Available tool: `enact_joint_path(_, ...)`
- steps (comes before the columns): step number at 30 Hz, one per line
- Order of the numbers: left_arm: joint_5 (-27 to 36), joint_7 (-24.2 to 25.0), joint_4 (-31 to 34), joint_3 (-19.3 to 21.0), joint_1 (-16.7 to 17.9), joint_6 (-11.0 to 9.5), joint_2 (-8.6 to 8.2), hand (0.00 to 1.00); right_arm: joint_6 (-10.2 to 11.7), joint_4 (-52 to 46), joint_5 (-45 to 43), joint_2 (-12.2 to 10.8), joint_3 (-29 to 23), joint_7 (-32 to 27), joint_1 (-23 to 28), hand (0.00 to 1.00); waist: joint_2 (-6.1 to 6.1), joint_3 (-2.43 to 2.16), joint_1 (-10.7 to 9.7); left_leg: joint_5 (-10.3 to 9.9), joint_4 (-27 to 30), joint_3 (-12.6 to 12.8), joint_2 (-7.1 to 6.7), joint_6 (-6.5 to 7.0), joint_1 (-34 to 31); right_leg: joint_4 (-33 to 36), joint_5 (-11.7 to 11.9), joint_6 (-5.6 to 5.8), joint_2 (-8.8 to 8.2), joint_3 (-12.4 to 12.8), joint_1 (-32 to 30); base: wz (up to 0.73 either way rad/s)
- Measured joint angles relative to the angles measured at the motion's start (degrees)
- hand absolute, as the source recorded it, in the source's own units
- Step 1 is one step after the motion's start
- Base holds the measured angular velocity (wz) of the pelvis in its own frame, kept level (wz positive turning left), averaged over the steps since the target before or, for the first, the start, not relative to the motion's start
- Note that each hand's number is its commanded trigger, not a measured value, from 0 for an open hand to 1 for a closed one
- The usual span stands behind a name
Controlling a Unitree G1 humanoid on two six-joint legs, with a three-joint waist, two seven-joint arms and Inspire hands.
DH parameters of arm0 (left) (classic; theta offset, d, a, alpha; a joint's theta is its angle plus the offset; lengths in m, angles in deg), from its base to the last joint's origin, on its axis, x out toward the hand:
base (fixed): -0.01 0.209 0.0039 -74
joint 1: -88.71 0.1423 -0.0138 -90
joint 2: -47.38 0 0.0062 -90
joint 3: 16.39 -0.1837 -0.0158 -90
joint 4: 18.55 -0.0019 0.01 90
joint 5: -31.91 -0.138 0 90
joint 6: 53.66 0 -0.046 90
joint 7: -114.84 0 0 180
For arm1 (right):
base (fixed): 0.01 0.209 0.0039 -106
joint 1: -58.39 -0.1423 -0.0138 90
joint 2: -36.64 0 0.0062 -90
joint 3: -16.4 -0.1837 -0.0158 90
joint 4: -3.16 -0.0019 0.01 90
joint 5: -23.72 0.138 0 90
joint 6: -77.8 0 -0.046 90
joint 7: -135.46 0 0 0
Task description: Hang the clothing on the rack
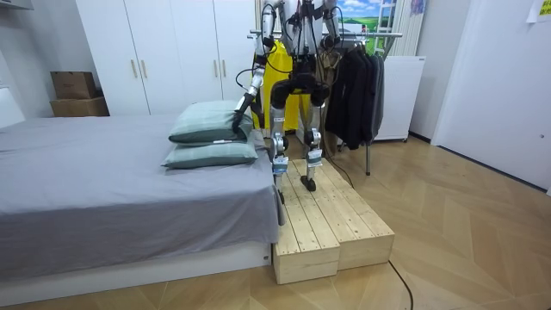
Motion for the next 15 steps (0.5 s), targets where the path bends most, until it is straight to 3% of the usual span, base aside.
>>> enact_joint_path(5,-0.01,0.03,0.57,0.05,0.92,-0.82,0.00,0.00,0.00,0.97,2.30,0.16,-0.93,0.00,0.00,1.00,-0.36,0.01,0.49,0.01,-0.25,-0.12,-0.03,-0.03,0.25,0.04,-0.06,-0.10,0.11,0.07,0.03,-0.03)
enact_joint_path(10,-0.01,0.02,1.26,0.01,1.42,-1.60,0.18,0.00,0.10,1.57,7.00,1.69,-0.98,-0.11,-0.13,1.00,-0.73,0.05,0.61,0.03,-0.34,-2.75,-0.67,0.02,-0.10,0.00,-0.25,-0.29,0.07,-0.41,0.02,0.08)
enact_joint_path(15,-0.08,0.03,1.42,0.02,1.61,-1.77,0.26,0.00,0.07,4.03,9.17,2.62,-1.00,-0.67,-2.45,1.00,-0.93,0.06,0.57,0.03,-0.45,-3.34,-0.82,0.04,-0.30,0.02,-0.30,-0.33,0.07,-0.60,-0.15,0.01)
